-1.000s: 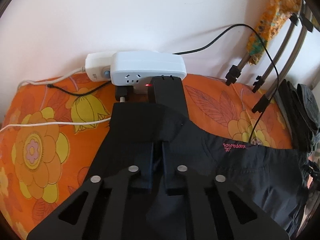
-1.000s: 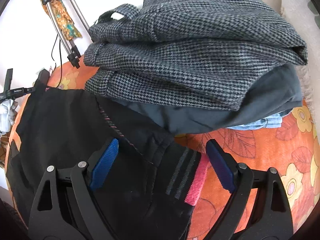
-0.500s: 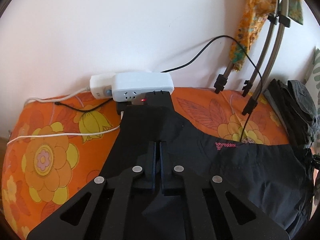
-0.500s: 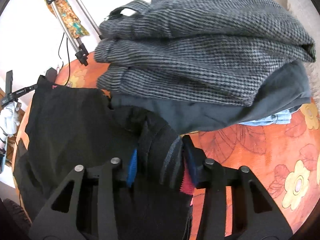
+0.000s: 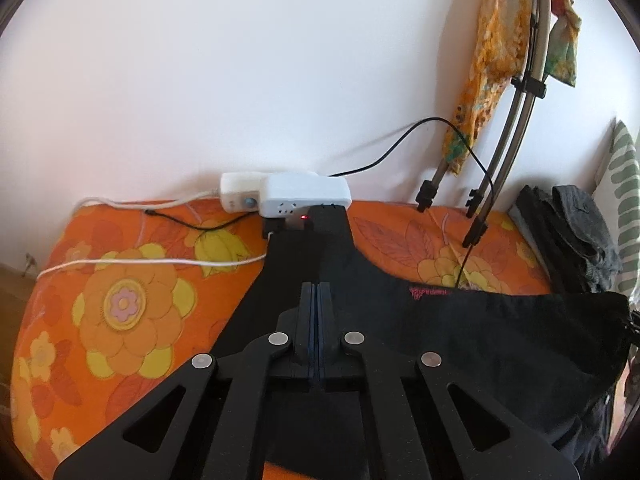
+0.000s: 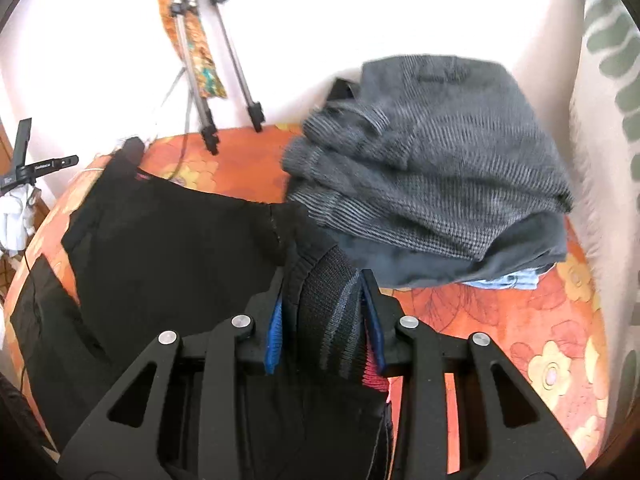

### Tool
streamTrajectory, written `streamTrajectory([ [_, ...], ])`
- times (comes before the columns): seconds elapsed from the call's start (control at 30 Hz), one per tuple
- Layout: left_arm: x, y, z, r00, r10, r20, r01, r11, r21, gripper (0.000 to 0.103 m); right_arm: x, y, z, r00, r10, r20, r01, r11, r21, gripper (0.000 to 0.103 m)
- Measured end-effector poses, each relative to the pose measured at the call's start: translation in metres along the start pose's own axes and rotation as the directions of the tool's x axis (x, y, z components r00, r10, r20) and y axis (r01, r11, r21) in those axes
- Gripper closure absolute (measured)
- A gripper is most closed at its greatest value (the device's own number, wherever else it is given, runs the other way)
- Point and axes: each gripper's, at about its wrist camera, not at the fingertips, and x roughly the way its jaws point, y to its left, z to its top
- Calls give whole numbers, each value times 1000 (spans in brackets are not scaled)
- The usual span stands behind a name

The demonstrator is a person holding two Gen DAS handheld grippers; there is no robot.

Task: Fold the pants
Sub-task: 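Lift the black trousers with both tools and swing them across the bed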

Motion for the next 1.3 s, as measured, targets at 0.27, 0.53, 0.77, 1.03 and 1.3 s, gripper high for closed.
streamTrajectory([
  [0.27, -1, -20, 3, 996, -72, -58, 73, 997, 16, 103, -46, 49, -13, 998, 47, 50, -44, 997, -63, 69],
  [0.53, 27, -54, 30, 980, -173, -103, 164, 982, -93, 65, -89, 110, -73, 988, 155, 2, -152, 970, -187, 72],
  [0.77, 68, -60, 31, 948, -237, -213, 183, 952, -245, 56, -85, 114, -116, 982, 170, -86, -184, 962, -204, 73],
  [1.03, 93, -55, 34, 952, -158, -262, 85, 959, -270, 56, -88, 102, -119, 979, 187, -78, -199, 963, -185, 73],
  [1.3, 102, -54, 26, 956, -101, -277, 34, 971, -237, 99, -96, 100, -120, 982, 180, -57, -188, 965, -184, 73],
])
